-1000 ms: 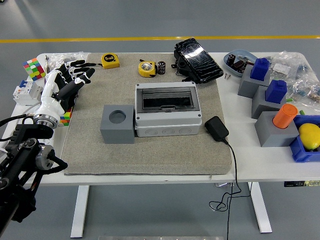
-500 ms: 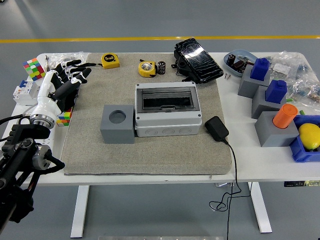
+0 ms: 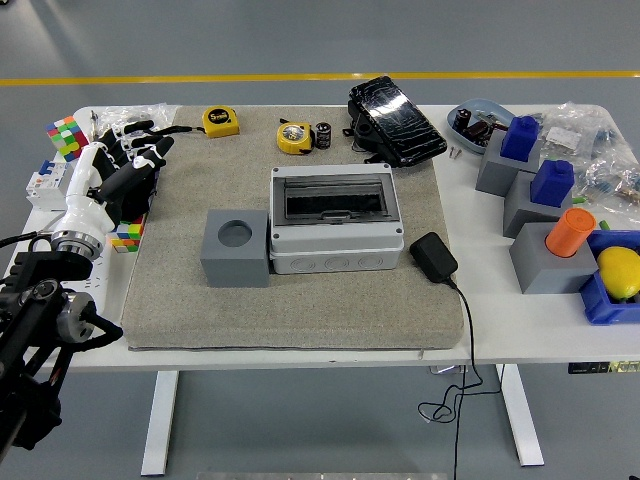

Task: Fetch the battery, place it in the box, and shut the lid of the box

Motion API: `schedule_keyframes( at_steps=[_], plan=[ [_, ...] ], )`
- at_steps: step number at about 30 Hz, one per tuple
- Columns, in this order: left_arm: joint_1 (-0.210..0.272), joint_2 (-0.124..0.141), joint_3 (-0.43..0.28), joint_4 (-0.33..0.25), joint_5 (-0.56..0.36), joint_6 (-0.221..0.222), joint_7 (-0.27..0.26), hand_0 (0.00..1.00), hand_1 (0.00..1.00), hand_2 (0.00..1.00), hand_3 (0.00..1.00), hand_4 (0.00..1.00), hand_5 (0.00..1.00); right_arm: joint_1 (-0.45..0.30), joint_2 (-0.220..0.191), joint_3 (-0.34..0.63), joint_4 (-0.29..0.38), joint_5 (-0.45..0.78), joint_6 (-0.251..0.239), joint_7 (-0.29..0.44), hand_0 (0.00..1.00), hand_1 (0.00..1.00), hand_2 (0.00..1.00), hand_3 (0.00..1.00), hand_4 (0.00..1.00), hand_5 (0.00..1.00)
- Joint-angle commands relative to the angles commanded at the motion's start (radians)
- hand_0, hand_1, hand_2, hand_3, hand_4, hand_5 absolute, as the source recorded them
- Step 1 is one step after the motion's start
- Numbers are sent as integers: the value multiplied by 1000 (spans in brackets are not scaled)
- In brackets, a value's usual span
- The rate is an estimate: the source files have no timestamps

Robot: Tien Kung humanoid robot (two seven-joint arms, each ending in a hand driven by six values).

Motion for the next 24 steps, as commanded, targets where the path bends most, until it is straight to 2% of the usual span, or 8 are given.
schedule_keyframes(
  at_steps=[19,24],
  plan=[
    [17,4,-3,-6,-3,-3,4,506,601,575,620,998,272,-3,7,0,0,-1,-1,-1,564,596,572,544,919,483],
    [19,-5,-1,-9,-2,-4,6,507,600,576,621,998,273,-6,3,-6,-2,3,-2,-2,565,595,572,544,919,483]
  ],
)
